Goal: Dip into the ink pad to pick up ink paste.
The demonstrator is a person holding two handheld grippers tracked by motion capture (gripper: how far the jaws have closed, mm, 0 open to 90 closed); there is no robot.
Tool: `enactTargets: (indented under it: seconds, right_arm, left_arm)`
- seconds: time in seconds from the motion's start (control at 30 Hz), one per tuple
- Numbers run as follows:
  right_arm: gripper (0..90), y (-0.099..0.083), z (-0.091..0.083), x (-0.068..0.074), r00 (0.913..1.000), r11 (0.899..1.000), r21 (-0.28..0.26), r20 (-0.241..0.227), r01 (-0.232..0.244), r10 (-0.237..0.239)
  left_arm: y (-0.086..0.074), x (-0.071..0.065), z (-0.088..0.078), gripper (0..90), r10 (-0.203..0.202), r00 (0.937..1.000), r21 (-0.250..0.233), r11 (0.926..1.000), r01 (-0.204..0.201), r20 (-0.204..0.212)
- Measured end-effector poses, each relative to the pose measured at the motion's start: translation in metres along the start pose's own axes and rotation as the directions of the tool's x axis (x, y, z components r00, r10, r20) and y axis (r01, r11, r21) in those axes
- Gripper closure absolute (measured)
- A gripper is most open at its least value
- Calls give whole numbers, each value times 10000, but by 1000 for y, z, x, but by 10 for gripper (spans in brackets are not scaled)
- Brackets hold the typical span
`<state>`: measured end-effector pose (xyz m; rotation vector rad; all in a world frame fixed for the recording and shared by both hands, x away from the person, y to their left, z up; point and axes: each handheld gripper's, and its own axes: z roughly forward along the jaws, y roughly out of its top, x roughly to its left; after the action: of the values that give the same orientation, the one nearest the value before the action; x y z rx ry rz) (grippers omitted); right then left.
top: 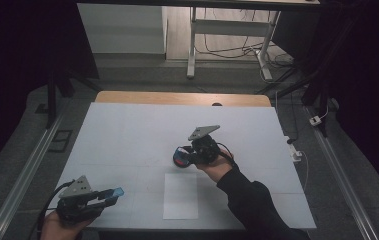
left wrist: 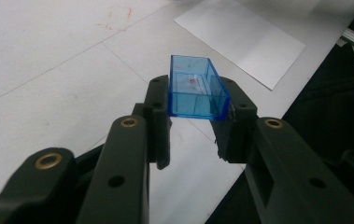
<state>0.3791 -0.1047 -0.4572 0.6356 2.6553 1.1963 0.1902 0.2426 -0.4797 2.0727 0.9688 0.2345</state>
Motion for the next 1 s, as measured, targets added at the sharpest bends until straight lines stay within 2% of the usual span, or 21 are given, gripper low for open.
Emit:
enactTargets:
  seconds: [0.33,0.6,1.0]
  right_arm:
    - [696,0,-16,4,9996,9995,-286,-234,-132,125]
    - [695,-4,-24,11,9990,9995,-316,-446,-28,14]
    - [695,-8,-35,23,9986,9988,-458,-496,150,-172]
  left_arm:
    - [0,1,0,683,-49,10000,-12,10000,49,50]
    - [0,1,0,683,-76,10000,-20,10000,76,49]
    - [0,1,0,683,-63,10000,-38,10000,63,74]
